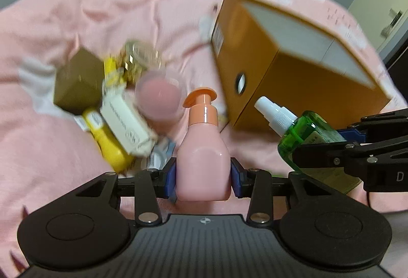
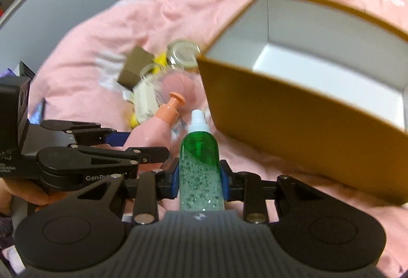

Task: Organize rigid objects
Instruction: 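Carry both bottles over the orange box with both tools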

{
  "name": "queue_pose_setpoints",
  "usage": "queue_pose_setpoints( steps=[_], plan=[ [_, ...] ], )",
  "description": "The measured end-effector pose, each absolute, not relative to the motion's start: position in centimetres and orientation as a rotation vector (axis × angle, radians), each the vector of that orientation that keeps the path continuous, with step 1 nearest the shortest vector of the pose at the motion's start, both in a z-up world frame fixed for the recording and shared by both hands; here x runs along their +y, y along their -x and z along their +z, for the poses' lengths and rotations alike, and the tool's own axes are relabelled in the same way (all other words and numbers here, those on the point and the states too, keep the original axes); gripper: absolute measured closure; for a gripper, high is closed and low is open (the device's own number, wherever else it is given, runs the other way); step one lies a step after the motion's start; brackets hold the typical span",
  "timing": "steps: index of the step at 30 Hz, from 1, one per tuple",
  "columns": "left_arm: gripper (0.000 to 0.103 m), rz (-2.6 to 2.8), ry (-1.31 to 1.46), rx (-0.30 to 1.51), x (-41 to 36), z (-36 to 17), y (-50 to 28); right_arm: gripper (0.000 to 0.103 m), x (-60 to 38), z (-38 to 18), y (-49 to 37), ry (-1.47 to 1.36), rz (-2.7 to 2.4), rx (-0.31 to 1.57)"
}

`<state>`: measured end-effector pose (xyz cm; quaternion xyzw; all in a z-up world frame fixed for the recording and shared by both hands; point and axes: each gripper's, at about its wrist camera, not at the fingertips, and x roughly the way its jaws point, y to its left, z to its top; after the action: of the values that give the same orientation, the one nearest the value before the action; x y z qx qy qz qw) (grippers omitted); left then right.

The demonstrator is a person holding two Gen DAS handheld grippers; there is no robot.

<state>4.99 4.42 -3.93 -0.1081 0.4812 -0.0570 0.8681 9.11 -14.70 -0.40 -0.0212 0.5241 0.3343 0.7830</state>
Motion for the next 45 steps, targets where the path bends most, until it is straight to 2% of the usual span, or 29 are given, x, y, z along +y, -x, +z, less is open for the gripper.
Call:
queue_pose_setpoints(
  steps=[9,17,21,28,34,45],
  plan=[
    [0.056,-0.178,0.258,0.759,2.8,2.9,-5.6,0.073,-16.6,7.4,-8.9,0.049,0.674,0.887],
    [0.056,-0.311,0.324,0.718,0.4,6.1,-11.3,0.073,-20.1,8.7,-14.7,-0.015,0.504,0.862],
    [0.056,-0.33,0.293,0.781,-1.6,5.4,-15.5,0.073,-20.7,7.2,-18.6,-0.076,0.435,0.905],
    [0.056,-0.292,0.084,0.933,-5.7,1.5,-20.7,0.073,-22.3,2.5,-25.4,-0.155,0.336,1.043],
    [0.056,-0.266,-0.079,0.96,-7.8,0.2,-22.3,0.073,-22.8,-0.5,-27.8,-0.17,0.296,1.133],
    [0.056,-0.182,-0.229,1.012,-9.7,-2.9,-24.3,0.073,-22.7,-2.2,-29.4,-0.203,0.297,1.207]
  ],
)
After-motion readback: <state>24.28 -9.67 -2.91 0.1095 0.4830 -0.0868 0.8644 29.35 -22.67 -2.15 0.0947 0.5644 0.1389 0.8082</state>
